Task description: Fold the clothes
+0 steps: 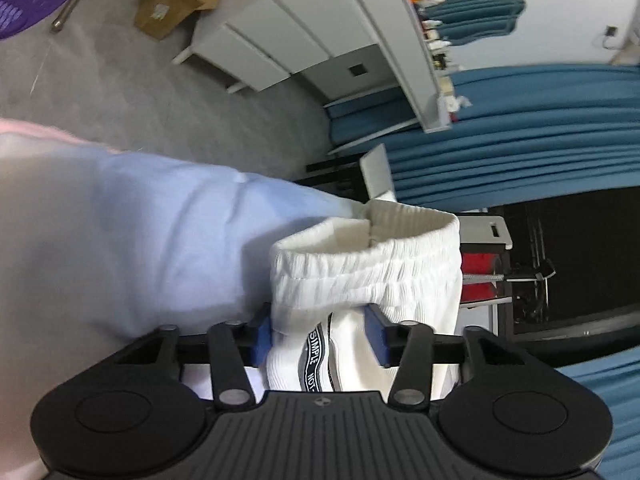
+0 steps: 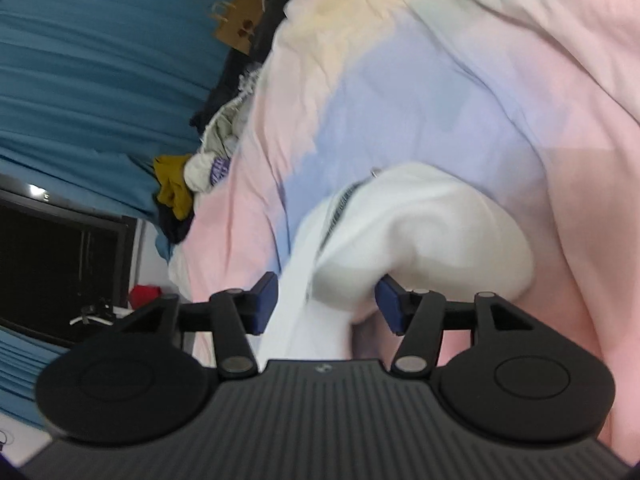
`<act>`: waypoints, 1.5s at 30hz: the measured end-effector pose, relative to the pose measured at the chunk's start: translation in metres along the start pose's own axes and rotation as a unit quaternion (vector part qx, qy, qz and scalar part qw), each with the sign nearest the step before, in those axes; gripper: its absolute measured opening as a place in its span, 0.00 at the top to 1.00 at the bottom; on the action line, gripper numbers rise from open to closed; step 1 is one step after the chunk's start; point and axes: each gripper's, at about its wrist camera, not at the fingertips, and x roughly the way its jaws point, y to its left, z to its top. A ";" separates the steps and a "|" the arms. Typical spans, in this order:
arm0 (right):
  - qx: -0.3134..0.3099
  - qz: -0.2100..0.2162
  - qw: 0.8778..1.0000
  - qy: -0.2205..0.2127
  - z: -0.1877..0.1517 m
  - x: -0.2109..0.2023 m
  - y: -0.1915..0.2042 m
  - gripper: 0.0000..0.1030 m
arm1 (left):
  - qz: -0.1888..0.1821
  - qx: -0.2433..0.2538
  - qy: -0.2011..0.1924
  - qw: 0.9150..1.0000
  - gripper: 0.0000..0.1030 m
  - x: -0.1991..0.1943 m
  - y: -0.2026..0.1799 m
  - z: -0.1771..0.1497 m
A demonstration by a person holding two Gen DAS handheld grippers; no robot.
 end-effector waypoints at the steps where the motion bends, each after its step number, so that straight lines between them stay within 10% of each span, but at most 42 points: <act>1: -0.005 0.002 1.000 -0.004 0.002 0.002 0.002 0.46 | -0.003 0.012 -0.006 1.000 0.70 0.001 -0.004 -0.001; 5: -0.043 -0.015 0.999 -0.029 0.008 0.011 0.012 0.83 | -0.028 0.046 -0.023 0.998 0.83 -0.002 -0.020 -0.003; 11: -0.101 -0.017 0.994 -0.042 0.011 0.025 0.038 0.92 | -0.062 0.000 0.009 0.998 0.85 -0.012 -0.042 0.015; 20: -0.184 0.125 0.970 -0.094 0.025 -0.014 0.137 0.93 | -0.083 -0.011 0.081 0.993 0.85 -0.049 -0.107 0.067; 23: -0.188 0.077 0.973 -0.107 0.024 -0.034 0.105 0.93 | -0.048 0.014 0.096 0.994 0.85 -0.065 -0.081 0.064; 31: -0.036 -0.108 0.993 0.021 0.029 -0.026 -0.040 0.93 | 0.041 0.023 0.135 0.990 0.83 -0.067 0.011 0.061; 35: -0.058 -0.110 0.992 0.009 0.028 -0.033 -0.034 0.90 | 0.042 0.063 0.122 0.990 0.78 -0.078 0.008 0.062; 39: -0.086 -0.144 0.984 -0.054 0.020 -0.055 -0.022 0.84 | 0.039 0.115 0.110 0.987 0.46 -0.109 -0.007 0.052; 45: -0.224 -0.121 0.960 -0.120 -0.001 -0.085 0.021 0.56 | 0.043 0.265 0.062 0.961 0.30 -0.151 -0.055 0.018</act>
